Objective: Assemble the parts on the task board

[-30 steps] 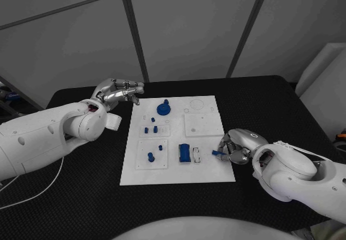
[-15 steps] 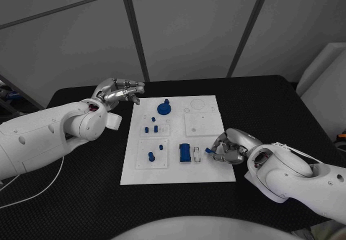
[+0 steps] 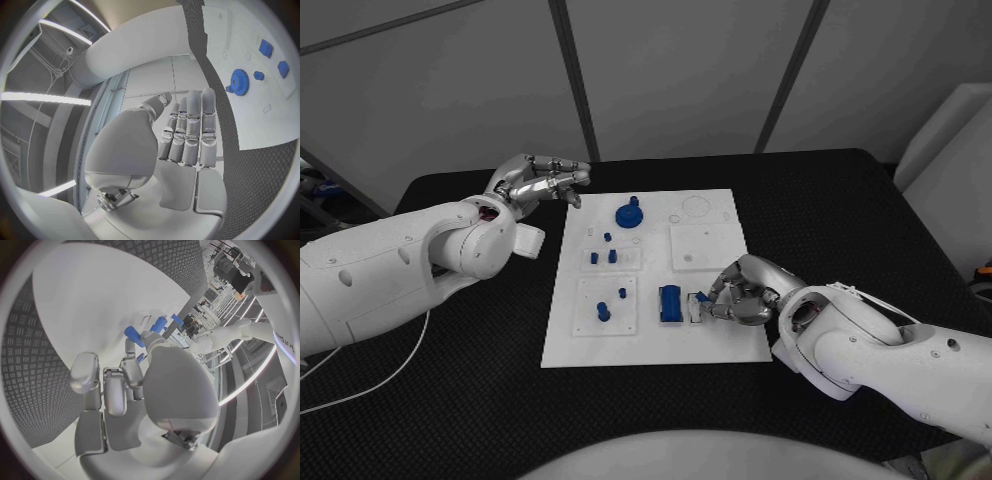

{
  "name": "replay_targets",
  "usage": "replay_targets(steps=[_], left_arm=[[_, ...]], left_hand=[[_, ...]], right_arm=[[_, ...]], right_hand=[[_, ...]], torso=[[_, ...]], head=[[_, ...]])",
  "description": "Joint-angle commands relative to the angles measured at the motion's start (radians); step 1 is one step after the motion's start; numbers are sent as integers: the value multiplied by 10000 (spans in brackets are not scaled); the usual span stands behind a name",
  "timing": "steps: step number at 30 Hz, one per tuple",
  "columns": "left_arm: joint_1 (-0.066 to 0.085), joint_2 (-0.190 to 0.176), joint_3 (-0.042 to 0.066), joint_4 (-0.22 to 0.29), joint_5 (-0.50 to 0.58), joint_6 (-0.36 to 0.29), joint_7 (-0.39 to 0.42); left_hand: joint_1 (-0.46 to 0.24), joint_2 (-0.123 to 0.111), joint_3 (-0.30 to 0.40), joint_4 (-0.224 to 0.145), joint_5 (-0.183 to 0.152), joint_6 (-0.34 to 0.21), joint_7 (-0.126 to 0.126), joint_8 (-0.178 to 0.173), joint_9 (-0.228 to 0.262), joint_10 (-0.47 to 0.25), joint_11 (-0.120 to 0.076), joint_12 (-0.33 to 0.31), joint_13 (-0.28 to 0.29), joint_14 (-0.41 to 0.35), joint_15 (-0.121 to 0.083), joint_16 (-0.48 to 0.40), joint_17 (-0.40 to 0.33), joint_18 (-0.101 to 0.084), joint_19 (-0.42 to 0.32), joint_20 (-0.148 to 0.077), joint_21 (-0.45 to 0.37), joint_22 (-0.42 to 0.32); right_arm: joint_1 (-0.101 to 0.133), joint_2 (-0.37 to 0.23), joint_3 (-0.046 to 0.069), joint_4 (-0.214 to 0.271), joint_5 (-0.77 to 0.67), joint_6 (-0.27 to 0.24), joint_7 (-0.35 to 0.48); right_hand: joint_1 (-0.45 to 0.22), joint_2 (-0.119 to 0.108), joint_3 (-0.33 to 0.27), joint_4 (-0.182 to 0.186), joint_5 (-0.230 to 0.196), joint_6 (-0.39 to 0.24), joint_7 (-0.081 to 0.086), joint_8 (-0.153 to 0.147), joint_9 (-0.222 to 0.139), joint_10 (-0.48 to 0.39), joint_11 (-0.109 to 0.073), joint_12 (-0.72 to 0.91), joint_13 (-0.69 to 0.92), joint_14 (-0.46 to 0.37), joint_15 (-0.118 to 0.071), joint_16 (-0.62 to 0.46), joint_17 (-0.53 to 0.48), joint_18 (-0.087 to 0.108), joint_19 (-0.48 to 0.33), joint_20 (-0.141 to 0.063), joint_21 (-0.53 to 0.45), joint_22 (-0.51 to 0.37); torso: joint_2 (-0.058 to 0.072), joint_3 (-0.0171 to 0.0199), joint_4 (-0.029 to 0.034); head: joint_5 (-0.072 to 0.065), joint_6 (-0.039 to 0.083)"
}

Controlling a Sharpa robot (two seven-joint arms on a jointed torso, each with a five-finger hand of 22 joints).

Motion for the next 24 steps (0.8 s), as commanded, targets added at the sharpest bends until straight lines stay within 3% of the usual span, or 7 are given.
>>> replay_targets(steps=[1, 24], left_arm=[[13, 7, 8, 30, 19, 106, 33], [13, -3, 8, 38, 19, 154, -14]], left_hand=[[8, 70, -31, -13, -8, -41, -8, 39, -12, -61, -6, 38, -14, -62, -10, 20, -14, -100, -16, 35, -51, -14], [14, 73, -38, -11, -10, -45, -3, 42, -12, -75, -1, 54, -17, -69, -7, 24, -18, -100, -14, 37, -60, -18]], right_arm=[[11, 98, 1, -62, 304, 120, 154], [12, 399, 1, -286, 337, 701, -24]], right_hand=[[-226, -9, 65, 67, -55, 147, -79, 87, 332, 151, -60, 100, 67, 851, -95, 41, 1800, -175, 87, 2, 74, 24], [-1159, -107, -290, 189, 71, 361, -160, 277, 497, 473, -121, 715, 619, 893, -144, 163, 1988, -215, 202, -45, 207, 244]], torso=[[0, -7, 5], [-3, 5, -7]], head=[[13, -15], [44, -95]])
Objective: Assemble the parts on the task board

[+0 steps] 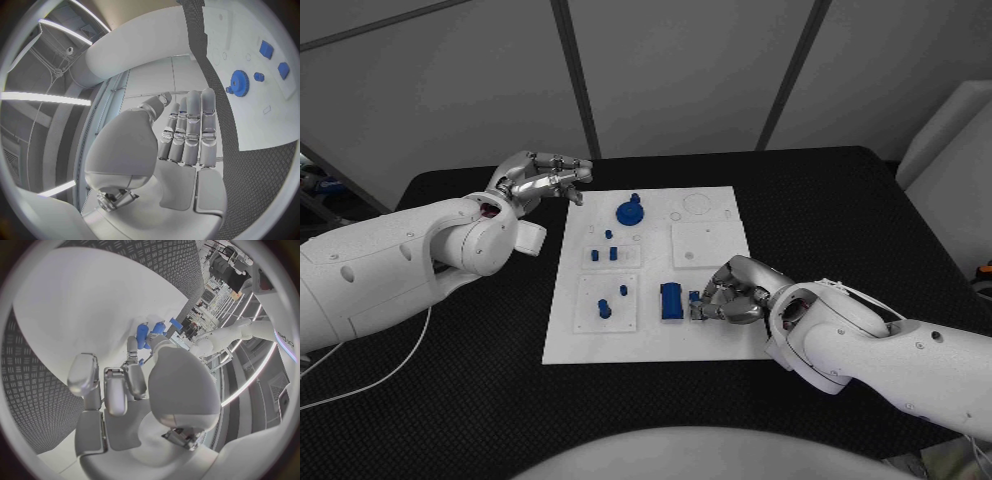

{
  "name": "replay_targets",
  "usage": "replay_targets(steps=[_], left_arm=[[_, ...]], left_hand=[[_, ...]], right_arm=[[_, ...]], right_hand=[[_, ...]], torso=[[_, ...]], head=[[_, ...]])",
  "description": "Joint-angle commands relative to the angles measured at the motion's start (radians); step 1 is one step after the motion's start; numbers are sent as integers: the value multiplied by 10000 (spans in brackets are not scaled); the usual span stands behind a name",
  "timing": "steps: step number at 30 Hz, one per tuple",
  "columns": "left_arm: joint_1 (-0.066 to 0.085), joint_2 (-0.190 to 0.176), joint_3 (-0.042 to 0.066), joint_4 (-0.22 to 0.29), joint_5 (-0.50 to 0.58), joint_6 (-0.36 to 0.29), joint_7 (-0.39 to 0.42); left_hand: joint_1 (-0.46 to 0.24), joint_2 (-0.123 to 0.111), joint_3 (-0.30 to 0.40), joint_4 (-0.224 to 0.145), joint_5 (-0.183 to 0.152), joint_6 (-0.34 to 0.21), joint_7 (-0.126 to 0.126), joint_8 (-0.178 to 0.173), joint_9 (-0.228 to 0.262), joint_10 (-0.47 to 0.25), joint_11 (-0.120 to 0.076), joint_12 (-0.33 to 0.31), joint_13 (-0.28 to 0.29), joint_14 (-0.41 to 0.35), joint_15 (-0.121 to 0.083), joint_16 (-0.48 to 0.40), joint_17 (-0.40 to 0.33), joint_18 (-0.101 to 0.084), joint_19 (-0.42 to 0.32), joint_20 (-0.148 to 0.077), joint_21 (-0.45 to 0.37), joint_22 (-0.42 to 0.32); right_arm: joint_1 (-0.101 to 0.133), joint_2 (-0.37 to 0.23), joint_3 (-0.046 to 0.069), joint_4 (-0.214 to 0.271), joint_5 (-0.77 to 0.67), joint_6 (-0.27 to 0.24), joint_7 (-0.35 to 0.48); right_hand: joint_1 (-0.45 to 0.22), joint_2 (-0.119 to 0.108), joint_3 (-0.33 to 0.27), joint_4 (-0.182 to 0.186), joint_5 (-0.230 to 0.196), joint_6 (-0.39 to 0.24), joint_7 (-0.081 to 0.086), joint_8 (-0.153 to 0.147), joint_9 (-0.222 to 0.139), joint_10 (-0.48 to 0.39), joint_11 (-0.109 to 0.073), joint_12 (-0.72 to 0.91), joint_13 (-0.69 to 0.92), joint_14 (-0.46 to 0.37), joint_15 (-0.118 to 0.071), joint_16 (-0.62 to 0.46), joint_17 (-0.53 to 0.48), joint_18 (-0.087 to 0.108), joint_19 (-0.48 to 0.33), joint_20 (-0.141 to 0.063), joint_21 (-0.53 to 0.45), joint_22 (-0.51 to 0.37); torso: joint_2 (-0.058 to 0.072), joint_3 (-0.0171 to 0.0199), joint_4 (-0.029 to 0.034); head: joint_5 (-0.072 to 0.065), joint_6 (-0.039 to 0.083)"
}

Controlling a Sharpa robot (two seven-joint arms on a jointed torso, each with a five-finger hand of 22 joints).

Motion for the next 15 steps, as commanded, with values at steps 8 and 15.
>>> replay_targets(steps=[8, 15], left_arm=[[13, 2, 8, 20, 19, 129, 10], [13, 7, 8, 14, 19, 128, 6]], left_hand=[[14, 73, -38, -11, -10, -45, -2, 42, -12, -76, -1, 54, -17, -69, -7, 24, -11, -100, -14, 37, -61, -10], [31, 75, -35, -19, -8, -48, -3, 43, -12, -87, -1, 60, -19, -77, -7, 23, -14, -100, -15, 36, -65, -11]], right_arm=[[8, 35, -3, -27, -145, 247, -205], [8, 51, -3, -42, -198, 175, -234]], right_hand=[[-371, 28, -276, 25, 46, 68, 12, 55, 26, 92, -26, 109, 518, 901, -71, 82, 2015, -59, 104, -18, 72, 50], [-830, 20, -769, 50, -482, 63, 36, 91, 63, 91, -3, 100, 542, 894, -52, 69, 1994, -57, 89, -8, 59, 42]], torso=[[-6, 1, 1], [-4, 1, -4]], head=[[-14, -24], [-20, -19]])
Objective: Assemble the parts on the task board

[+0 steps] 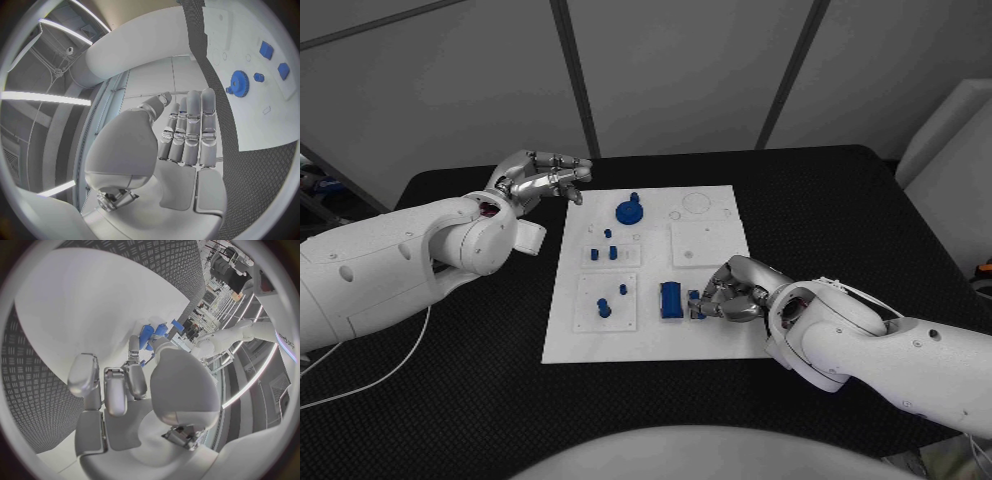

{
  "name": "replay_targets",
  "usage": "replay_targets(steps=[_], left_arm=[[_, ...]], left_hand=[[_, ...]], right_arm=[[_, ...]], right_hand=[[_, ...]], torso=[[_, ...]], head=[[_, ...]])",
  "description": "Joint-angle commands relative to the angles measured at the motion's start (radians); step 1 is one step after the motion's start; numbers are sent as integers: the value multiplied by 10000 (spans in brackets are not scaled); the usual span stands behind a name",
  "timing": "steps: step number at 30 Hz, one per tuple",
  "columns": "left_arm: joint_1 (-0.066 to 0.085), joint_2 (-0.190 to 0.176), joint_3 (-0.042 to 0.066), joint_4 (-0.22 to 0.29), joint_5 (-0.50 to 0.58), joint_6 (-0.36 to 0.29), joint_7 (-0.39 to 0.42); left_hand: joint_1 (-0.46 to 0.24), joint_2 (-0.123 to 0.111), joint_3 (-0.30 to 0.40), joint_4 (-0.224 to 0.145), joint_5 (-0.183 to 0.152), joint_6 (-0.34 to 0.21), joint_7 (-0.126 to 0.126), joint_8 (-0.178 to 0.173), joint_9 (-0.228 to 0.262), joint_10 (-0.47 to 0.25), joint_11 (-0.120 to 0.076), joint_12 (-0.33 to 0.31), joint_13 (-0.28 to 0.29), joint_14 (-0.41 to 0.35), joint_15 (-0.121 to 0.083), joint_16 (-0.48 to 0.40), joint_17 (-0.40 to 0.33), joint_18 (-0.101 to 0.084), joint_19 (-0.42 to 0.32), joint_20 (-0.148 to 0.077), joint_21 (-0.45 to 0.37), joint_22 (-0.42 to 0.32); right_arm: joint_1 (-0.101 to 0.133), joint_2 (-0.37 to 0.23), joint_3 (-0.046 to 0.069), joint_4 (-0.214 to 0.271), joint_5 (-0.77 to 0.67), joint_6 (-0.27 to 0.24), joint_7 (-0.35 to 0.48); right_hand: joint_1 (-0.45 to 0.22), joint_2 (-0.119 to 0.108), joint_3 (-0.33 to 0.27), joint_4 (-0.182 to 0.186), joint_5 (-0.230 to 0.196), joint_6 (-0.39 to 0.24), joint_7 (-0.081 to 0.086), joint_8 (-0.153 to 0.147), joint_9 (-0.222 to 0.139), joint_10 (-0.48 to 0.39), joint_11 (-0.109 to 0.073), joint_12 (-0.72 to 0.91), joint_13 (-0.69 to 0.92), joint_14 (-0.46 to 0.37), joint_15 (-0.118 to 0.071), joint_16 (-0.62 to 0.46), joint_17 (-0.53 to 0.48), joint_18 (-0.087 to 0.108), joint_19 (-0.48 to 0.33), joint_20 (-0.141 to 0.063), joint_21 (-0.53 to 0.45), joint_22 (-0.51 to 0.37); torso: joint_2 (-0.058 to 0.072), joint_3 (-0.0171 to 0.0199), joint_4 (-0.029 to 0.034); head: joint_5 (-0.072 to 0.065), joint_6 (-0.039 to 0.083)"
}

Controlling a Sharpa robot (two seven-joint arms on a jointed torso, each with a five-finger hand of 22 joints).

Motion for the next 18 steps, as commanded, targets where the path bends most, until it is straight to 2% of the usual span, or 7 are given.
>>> replay_targets(steps=[1, 8, 10, 18], left_arm=[[13, 7, 8, 13, 19, 105, 21], [13, 15, 8, 6, 19, 113, 15], [13, 17, 8, 3, 19, 115, 15], [13, 20, 8, -8, 19, 113, 15]], left_hand=[[43, 77, -33, -25, -7, -50, -4, 44, -13, -94, -1, 63, -13, -82, -7, 22, -17, -100, -16, 36, -68, -14], [55, 78, -31, -32, -7, -51, -3, 45, -12, -100, -1, 68, -14, -87, -7, 22, -19, -99, -16, 36, -71, -14], [55, 78, -31, -32, -7, -51, -3, 45, -12, -100, -1, 68, -14, -87, -7, 22, -19, -99, -16, 36, -71, -14], [42, 76, -40, -22, -10, -55, 3, 45, -13, -108, 5, 72, -16, -92, -3, 22, -21, -101, -17, 38, -76, -16]], right_arm=[[7, 14, -4, 3, -114, 31, -74], [7, 26, -3, -12, -122, -19, -61], [7, 28, -3, -16, -129, -36, -58], [7, -2, -3, 7, -235, -102, -45]], right_hand=[[-170, -3, -222, -13, -245, -14, 78, -32, 4, 51, 35, 14, 537, 893, -53, 29, 1992, -58, 49, 31, 15, -2], [-512, 99, -835, 6, -708, -48, 102, -17, 26, 30, 59, -23, 544, 885, -30, 9, 1964, -50, 27, 51, -10, -24], [-588, 181, -1060, 6, -980, -61, 101, -11, 34, 24, 62, -35, 550, 884, -28, 4, 1958, -46, 16, 56, -23, -35], [-683, 328, -1501, 22, -1328, -83, 101, 6, 50, 18, 64, -50, 566, 880, -25, -7, 1943, -40, 0, 62, -44, -53]], torso=[[-1, 0, -3], [-4, 0, 4], [-6, 1, -4], [-2, 1, -5]], head=[[0, 8], [-7, 11], [-7, 9], [-22, 11]])
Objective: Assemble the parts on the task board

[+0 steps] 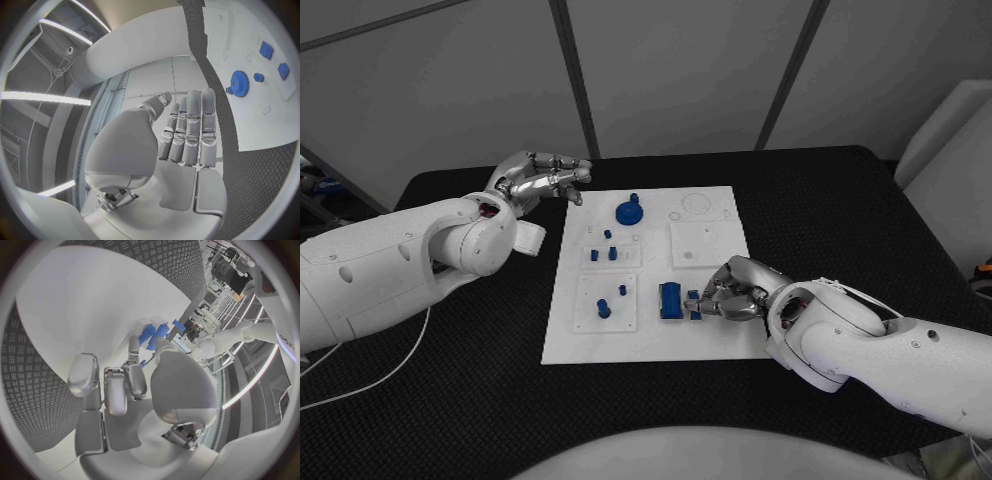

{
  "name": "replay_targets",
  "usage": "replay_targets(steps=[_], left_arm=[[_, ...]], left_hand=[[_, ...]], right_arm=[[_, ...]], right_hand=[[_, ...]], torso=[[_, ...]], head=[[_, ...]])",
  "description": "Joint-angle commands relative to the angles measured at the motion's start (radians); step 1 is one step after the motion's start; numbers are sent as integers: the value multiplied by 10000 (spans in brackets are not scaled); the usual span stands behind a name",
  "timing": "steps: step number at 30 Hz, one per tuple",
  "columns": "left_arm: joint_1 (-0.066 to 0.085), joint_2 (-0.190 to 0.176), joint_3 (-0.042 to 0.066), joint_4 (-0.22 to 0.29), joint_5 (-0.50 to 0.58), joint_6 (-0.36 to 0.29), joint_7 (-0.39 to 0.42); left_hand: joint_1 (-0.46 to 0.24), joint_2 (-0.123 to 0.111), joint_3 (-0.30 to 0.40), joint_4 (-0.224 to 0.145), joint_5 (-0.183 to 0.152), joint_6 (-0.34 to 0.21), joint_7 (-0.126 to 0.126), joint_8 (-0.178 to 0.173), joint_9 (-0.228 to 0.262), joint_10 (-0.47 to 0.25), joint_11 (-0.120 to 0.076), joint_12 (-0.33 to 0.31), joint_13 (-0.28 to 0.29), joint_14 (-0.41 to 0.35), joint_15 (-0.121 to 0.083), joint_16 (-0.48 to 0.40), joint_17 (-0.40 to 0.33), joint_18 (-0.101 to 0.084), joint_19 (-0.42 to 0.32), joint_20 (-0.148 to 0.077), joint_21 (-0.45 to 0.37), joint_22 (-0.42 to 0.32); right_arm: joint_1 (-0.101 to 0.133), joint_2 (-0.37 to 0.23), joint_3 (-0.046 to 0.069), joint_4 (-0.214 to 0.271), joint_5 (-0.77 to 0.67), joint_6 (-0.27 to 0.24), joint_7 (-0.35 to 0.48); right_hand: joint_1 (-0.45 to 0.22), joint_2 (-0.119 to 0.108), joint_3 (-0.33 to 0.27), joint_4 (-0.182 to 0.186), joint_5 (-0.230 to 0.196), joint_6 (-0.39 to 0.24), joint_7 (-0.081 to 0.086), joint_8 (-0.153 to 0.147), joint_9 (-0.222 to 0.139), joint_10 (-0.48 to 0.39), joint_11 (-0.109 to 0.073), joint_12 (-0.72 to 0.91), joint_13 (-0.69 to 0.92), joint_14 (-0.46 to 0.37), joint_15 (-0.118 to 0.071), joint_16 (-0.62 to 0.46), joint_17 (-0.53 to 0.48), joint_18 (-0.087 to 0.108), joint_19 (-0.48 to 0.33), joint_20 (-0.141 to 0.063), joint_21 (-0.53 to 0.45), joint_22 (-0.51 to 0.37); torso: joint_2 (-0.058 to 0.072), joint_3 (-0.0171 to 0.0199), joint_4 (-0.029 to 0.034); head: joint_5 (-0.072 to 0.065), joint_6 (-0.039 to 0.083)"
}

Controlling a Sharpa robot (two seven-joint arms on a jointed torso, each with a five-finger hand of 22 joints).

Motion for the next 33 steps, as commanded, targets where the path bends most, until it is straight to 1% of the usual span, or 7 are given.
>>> replay_targets(steps=[1, 8, 13, 18, 21, 28, 33], left_arm=[[13, 11, 8, 6, 19, 101, 26], [12, 7, 8, -2, 19, 101, 20], [12, -1, 8, -8, 19, 101, 15], [11, -3, 8, -16, 19, 99, 12], [8, 0, 7, -28, 19, 101, 7], [2, 5, 7, -31, 19, 105, 6], [-1, -1, 7, -27, 19, 100, 11]], left_hand=[[42, 76, -40, -22, -9, -55, 3, 45, -13, -72, -31, 35, -17, -91, -3, 22, -11, -101, -17, 38, -36, -17], [42, 76, -40, -22, -9, -55, 3, 45, -13, -72, -31, 35, -17, -91, -3, 22, -11, -101, -17, 38, -36, -17], [42, 76, -40, -22, -9, -55, 3, 45, -13, -72, -31, 35, -17, -91, -3, 22, -11, -101, -17, 38, -36, -17], [42, 76, -40, -22, -9, -55, 3, 45, -13, -72, -31, 35, -17, -91, -3, 22, -11, -101, -17, 38, -36, -17], [42, 76, -40, -22, -9, -55, 3, 45, -13, -72, -31, 35, -17, -91, -3, 22, -11, -101, -17, 38, -36, -17], [30, 78, -49, -10, -11, -63, 8, 45, -14, -84, -26, 44, -19, -98, 2, 23, -15, -103, -20, 42, -44, -20], [30, 78, -49, -10, -11, -63, 8, 45, -14, -84, -26, 44, -19, -98, 2, 23, -15, -103, -20, 42, -44, -20]], right_arm=[[10, -24, 1, 45, -162, -100, 14], [9, -227, 1, 196, -292, -106, 190], [8, -431, 0, 350, -364, 153, 472], [7, -551, -1, 483, -890, 429, 688], [7, -579, -2, 491, -1009, 514, 749], [6, -557, -3, 401, -1055, 562, 776], [6, -469, -3, 269, -1054, 598, 734]], right_hand=[[-113, 60, -161, 4, -137, -35, 50, -10, 13, 19, 63, -51, 569, 880, -26, -7, 1946, -39, -3, 62, -49, -13], [48, 111, -281, -51, -200, -36, 40, 6, 24, 28, 56, -36, 591, 882, -30, -3, 1953, -39, 0, 59, -47, -4], [439, 124, -476, -166, -415, -50, 45, 27, 41, 27, 56, -42, 607, 883, -31, -1, 1958, -41, 0, 57, -50, 6], [530, 145, -638, -153, -613, -37, 45, 47, 51, 54, 59, 6, 653, 893, -30, 24, 1997, -51, 28, 59, -22, 58], [530, 145, -638, -153, -613, -37, 45, 47, 51, 54, 59, 6, 653, 893, -30, 24, 1997, -51, 28, 59, -22, 58], [546, 172, -670, -140, -651, -30, 43, 54, 54, 57, 58, 8, 657, 894, -30, 28, 2004, -53, 31, 59, -18, 65], [565, 221, -686, -127, -662, -24, 40, 60, 57, 65, 55, 24, 671, 896, -31, 33, 2011, -55, 37, 59, -12, 76]], torso=[[5, 3, -4], [-3, 5, 3], [-8, 4, -12], [1, 6, -21], [4, 16, -29], [0, -7, 19], [10, 0, 12]], head=[[-13, -2], [-35, 16], [-12, 18], [-2, 20], [-20, 30], [-46, 2], [-22, -8]])
